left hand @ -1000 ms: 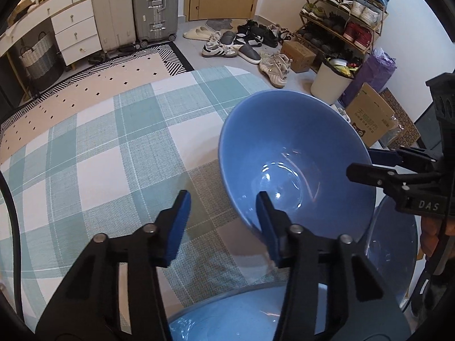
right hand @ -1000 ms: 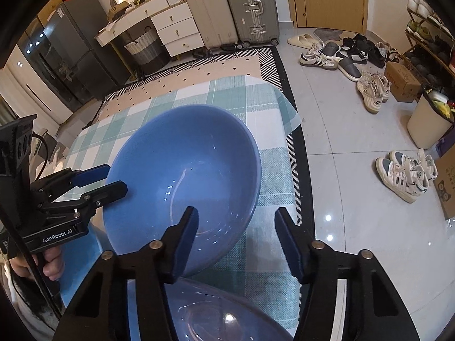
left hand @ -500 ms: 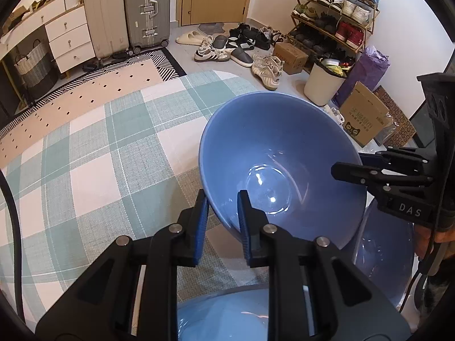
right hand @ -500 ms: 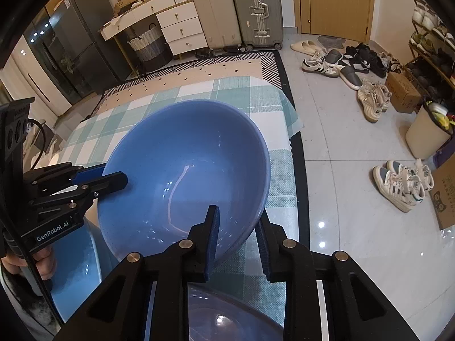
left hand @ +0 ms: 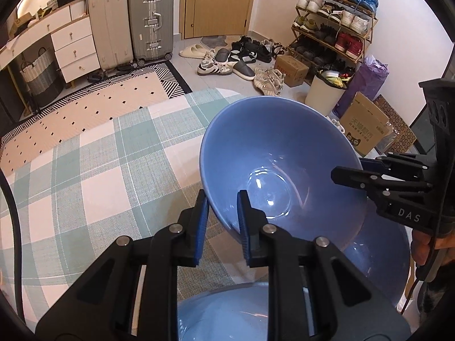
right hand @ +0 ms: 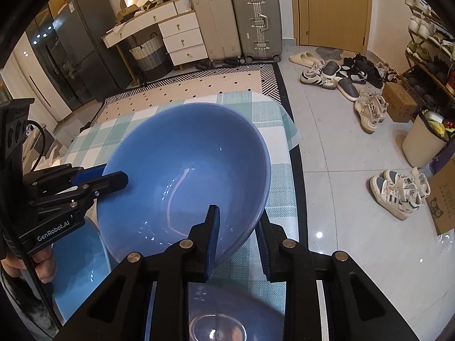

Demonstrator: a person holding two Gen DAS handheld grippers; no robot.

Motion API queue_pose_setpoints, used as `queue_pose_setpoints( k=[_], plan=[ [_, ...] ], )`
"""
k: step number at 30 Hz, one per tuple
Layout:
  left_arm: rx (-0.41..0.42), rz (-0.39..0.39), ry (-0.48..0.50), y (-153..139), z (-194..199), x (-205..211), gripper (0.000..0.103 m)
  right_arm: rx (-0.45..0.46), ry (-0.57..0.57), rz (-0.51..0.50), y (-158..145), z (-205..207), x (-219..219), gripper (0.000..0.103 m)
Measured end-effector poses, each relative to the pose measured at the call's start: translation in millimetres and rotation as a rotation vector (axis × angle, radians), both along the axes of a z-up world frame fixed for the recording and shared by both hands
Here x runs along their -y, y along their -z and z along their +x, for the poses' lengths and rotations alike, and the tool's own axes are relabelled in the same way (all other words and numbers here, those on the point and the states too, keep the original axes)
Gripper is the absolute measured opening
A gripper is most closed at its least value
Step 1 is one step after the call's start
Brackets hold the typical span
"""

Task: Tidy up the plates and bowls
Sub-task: 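Lift and carry the blue bowls with both tools, lowering them into other blue bowls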

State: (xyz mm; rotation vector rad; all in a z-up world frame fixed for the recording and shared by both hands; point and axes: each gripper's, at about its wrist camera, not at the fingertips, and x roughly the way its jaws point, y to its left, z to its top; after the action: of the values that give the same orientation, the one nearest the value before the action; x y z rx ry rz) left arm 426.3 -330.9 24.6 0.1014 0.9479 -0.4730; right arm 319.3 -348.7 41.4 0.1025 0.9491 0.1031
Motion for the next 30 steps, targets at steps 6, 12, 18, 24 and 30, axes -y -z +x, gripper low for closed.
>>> queue_pose_setpoints(
  k=[6, 12, 18, 24, 30],
  plan=[
    [0.030, -0.014, -0.001, -20, -11, -5, 0.017, 0.028, 0.002, -0.002, -14, -10, -2, 0.026],
    [0.069, -0.026, -0.002, -46, -32, -12, 0.017, 0.068, -0.001, -0.007, -36, -26, -10, 0.026],
    [0.109, -0.039, -0.006, -77, -55, -20, 0.017, 0.108, -0.005, -0.011, -59, -47, -19, 0.026],
    [0.137, -0.045, -0.011, -100, -80, -28, 0.017, 0.136, -0.014, -0.008, -78, -65, -28, 0.026],
    [0.157, -0.048, -0.022, -118, -107, -35, 0.017, 0.158, -0.024, 0.001, -91, -84, -37, 0.026]
  ],
)
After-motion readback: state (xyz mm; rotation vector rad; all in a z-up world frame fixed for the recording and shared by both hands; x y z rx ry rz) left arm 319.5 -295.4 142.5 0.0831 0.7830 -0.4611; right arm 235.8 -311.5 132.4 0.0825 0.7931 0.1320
